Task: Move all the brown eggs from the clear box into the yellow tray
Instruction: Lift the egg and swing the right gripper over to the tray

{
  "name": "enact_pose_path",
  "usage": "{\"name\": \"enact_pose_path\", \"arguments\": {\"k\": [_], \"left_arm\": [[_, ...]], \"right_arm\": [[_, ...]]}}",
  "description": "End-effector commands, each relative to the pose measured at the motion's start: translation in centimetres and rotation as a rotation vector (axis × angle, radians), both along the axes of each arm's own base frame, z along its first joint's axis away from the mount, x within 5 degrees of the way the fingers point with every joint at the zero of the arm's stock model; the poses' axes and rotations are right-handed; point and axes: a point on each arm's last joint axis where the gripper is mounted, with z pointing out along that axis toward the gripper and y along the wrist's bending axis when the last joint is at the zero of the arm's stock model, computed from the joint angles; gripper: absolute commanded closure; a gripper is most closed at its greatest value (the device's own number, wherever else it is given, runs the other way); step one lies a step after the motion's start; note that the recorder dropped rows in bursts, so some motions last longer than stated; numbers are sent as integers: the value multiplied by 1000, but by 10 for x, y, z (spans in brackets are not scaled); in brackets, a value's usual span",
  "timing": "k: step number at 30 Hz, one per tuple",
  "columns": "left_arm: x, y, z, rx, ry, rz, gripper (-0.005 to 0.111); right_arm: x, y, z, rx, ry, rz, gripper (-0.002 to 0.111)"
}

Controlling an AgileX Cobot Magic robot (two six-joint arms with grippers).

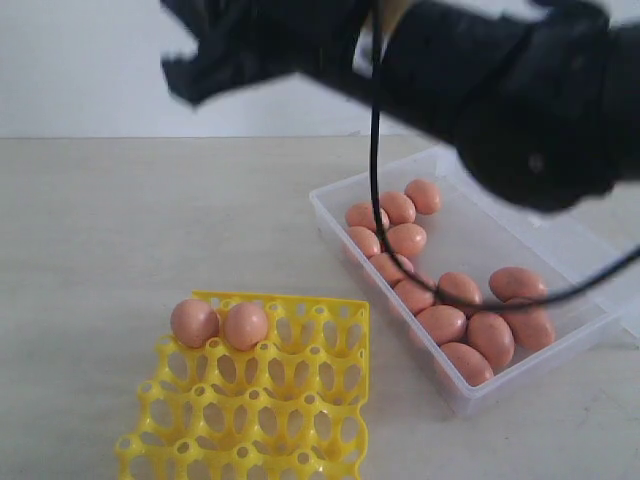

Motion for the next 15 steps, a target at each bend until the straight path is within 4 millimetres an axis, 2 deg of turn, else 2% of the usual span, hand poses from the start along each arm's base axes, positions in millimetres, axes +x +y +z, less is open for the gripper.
{"name": "enact_pose_path", "arguments": {"k": [1,7,9,15], "left_arm": [[0,0,2,-10,-14,2,103],[0,0,2,-10,-14,2,103],[0,0,2,-10,-14,2,103],[0,0,2,-10,-14,2,103]], "right_arm": [[-31,6,-65,59,151,57,108],[-28,6,-137,142,410,-9,108],[-27,8,-151,135,438,-4,108],[-26,9,-160,136,490,-12,108]]}}
